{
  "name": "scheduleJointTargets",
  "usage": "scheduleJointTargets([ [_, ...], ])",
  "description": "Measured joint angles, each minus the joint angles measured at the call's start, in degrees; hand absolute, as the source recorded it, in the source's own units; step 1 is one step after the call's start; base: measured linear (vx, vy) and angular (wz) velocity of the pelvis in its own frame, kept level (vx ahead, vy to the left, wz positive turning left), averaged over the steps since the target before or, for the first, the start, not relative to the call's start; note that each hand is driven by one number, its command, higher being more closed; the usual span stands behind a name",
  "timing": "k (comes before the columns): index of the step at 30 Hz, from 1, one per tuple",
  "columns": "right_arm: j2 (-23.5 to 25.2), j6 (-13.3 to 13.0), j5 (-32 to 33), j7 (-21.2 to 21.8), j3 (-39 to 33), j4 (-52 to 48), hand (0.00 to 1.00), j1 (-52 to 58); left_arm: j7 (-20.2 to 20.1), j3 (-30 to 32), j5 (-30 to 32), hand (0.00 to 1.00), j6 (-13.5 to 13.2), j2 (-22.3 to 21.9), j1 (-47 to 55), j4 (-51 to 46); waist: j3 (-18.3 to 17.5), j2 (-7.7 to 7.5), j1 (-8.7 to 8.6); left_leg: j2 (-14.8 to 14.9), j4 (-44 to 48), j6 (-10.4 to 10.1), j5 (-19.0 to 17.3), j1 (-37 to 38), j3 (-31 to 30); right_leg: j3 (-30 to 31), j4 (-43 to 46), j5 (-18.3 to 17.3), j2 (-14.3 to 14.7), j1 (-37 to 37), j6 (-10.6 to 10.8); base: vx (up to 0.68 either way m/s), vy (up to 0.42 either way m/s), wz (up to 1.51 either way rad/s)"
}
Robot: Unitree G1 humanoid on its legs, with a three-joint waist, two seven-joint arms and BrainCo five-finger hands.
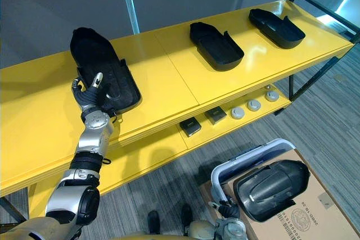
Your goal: Walk over and take plastic housings, then place them on the shelf
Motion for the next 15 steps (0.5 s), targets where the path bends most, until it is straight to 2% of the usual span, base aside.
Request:
scheduleJointTargets([
  [9, -0.1, -0.1, 0.0, 0.1, 0.0, 0.0, 0.00, 0.0, 4.6, 0.1, 0.1, 0.00, -0.2, -0.8, 0.5, -3.9, 0.0, 0.09, 0.04, 0.0, 0.0, 0.0, 0.0, 0.1, 0.2, 0.2, 0.0, 0.0, 0.0, 0.1, 0.0, 0.00, 0.000, 0.00],
  [15, -0.1, -0.2, 0.0, 0.0, 0.0, 0.1, 0.00, 0.0, 4.7, -0.4, 5.0, 0.00, -0.2, -1.9, 2.9, -6.7, 0.0, 0.19, 0.13, 0.1, -0.2, 0.0, 0.0, 0.2, 0.2, 0.2, 0.0, 0.0, 0.1, 0.1, 0.0, 0.00, 0.000, -0.01],
])
